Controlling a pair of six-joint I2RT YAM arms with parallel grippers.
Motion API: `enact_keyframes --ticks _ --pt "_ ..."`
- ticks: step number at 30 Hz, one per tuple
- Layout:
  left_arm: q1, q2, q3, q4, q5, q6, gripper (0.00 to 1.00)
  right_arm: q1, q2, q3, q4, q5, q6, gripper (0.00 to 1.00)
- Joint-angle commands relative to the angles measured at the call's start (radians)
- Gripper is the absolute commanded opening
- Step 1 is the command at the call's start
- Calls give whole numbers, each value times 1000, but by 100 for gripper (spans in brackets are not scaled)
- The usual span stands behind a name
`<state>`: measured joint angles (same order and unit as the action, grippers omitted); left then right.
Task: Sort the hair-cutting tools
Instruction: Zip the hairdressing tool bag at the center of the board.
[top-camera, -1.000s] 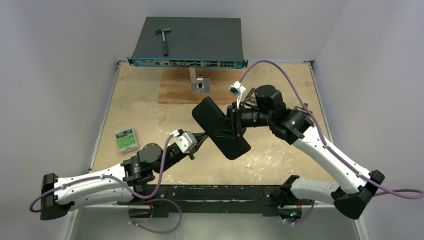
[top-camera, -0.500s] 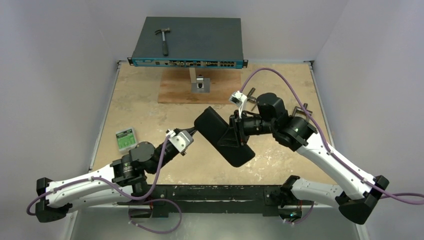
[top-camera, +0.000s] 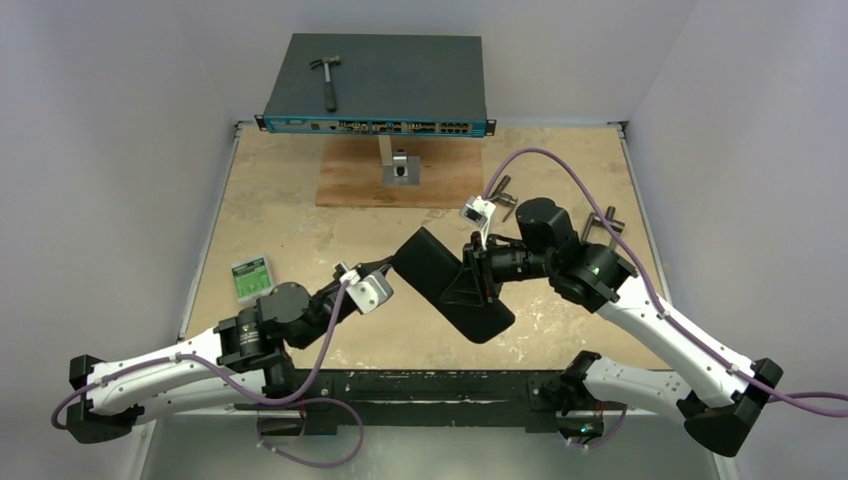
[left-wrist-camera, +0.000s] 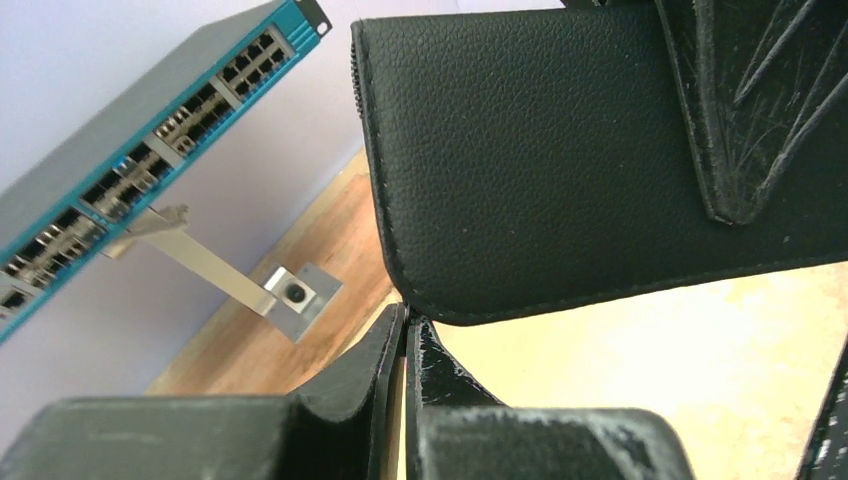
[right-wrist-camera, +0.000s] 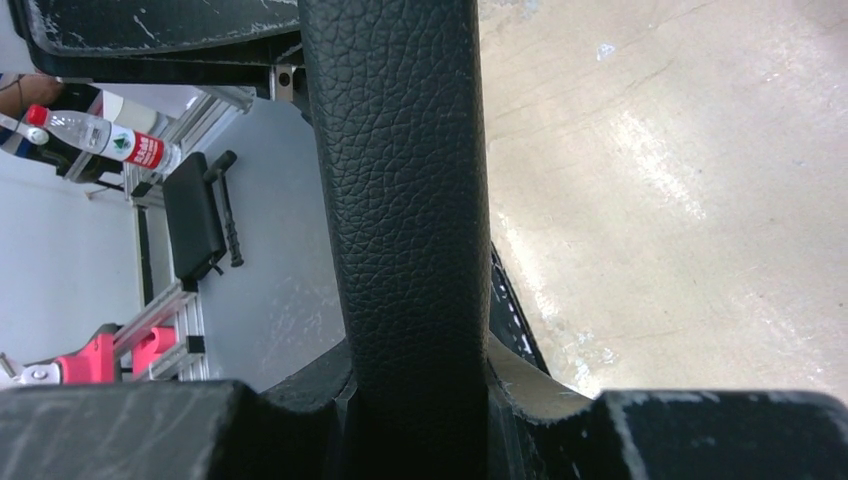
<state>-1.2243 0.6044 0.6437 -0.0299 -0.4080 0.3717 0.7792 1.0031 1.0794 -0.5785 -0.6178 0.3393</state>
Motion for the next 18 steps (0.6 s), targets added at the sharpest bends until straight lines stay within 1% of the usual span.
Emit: enact_keyframes --ticks 1,9,15,18 --pt "14 -4 124 41 -63 144 0 8 -38 -16 -92 -1 -30 0" --pt "14 66 211 38 20 273 0 43 -34 -35 -94 23 -37 0" --pt "14 90 264 32 86 373 0 56 -37 -60 -96 36 -45 0" --pt "14 111 308 -28 121 409 0 62 -32 -65 -101 44 -48 0"
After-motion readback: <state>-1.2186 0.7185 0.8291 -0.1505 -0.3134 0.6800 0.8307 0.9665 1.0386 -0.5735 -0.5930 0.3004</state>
